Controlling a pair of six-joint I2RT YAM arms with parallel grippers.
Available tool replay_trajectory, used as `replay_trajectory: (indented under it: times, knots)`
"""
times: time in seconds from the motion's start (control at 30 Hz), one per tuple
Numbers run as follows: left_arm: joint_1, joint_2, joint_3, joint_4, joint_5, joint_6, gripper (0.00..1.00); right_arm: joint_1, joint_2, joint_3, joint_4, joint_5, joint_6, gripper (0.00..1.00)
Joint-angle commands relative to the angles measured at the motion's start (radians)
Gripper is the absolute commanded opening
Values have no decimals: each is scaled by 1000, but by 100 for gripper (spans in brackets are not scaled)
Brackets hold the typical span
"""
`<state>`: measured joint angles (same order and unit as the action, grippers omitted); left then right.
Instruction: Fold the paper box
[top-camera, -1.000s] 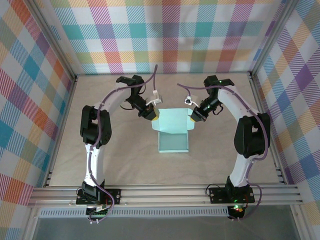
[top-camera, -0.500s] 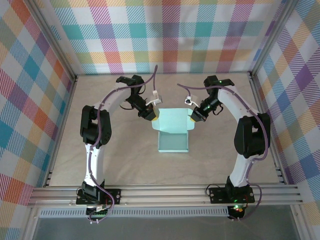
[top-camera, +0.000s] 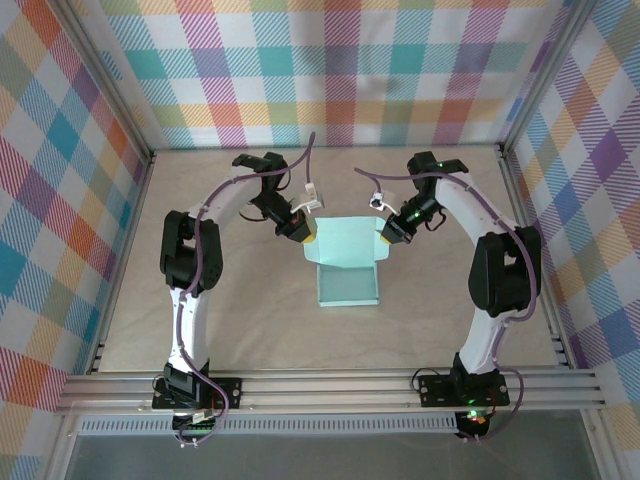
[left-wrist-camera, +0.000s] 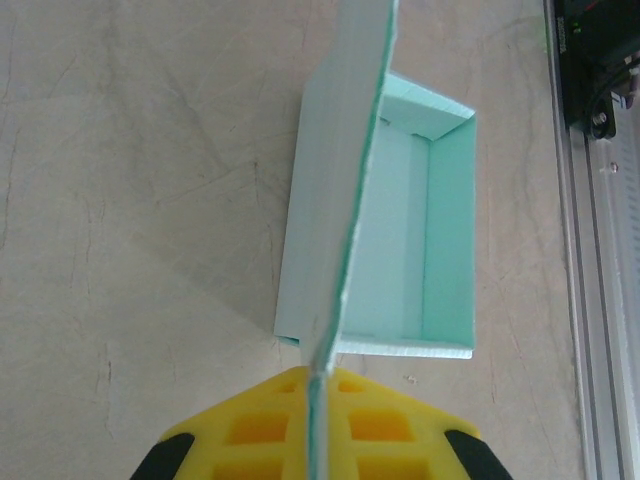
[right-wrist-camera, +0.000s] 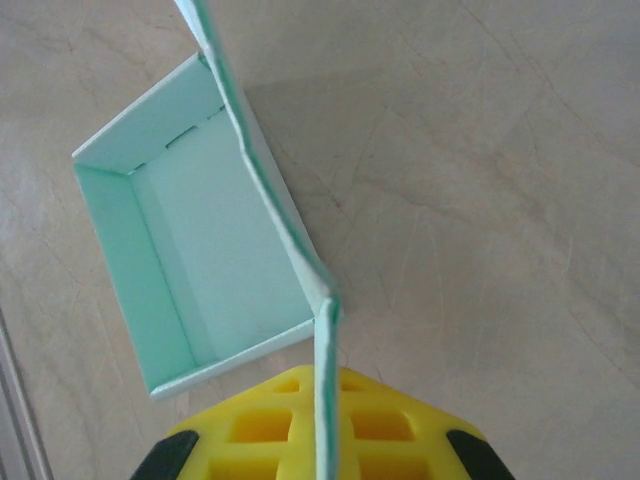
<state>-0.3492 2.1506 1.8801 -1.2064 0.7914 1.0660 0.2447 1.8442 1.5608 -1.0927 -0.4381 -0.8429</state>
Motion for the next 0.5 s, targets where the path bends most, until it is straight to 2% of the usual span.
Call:
replay_trajectory:
  times: [0.0, 0.17, 0.27, 0.47]
  knots:
    - [4, -83, -46, 77, -8, -89, 0, 11, -87, -56, 130, 33, 107, 0]
    - [-19, -146, -103, 324, -124, -333, 0, 62, -188, -183, 331, 171, 282, 0]
    - [-58, -167, -112, 441, -253, -482, 0, 91, -235, -242, 456, 297, 454, 0]
    - [-137, -159, -67, 520, -487, -746, 0, 176, -321, -361, 658, 470, 629, 0]
